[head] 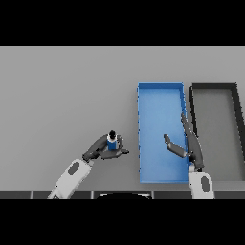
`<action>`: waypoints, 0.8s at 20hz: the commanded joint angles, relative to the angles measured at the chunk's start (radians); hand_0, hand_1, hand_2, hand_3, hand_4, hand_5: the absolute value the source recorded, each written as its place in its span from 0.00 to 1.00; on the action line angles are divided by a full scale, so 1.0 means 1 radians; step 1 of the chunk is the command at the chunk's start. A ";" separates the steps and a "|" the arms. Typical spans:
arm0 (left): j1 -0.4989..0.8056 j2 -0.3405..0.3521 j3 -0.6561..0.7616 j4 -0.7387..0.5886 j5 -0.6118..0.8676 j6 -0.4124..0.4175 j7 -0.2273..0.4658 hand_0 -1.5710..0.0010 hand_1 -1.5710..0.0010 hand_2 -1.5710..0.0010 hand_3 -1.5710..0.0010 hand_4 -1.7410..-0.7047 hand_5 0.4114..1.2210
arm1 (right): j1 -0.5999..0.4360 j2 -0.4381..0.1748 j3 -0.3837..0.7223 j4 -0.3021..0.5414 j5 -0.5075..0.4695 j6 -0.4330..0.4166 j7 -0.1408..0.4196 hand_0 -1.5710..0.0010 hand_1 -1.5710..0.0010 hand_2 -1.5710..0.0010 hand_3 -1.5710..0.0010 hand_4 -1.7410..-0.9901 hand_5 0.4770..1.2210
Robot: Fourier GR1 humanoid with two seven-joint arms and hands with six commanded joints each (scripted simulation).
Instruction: Pick up the blue pipe and place it into the blue bin.
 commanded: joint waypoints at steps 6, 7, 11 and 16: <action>0.003 -0.009 -0.018 -0.032 -0.039 0.031 -0.026 0.13 0.11 0.09 0.10 0.23 0.92 | -0.001 0.012 0.004 0.003 -0.012 0.007 0.010 1.00 1.00 1.00 1.00 0.69 0.22; 0.019 -0.012 -0.022 -0.050 -0.044 0.033 -0.048 0.10 0.09 0.08 0.08 0.24 0.94 | -0.010 0.005 -0.003 0.004 -0.015 0.007 0.018 1.00 1.00 1.00 1.00 0.69 0.21; 0.013 -0.027 -0.007 -0.113 -0.049 0.042 -0.072 0.04 0.04 0.03 0.03 0.26 0.97 | -0.016 0.002 -0.012 0.015 -0.030 0.015 0.015 1.00 1.00 1.00 1.00 0.68 0.21; -0.040 -0.049 0.001 -0.207 -0.039 0.009 -0.004 0.01 0.01 0.01 0.01 0.27 0.99 | 0.001 0.000 0.007 -0.004 0.011 0.001 0.010 1.00 1.00 1.00 1.00 0.73 0.22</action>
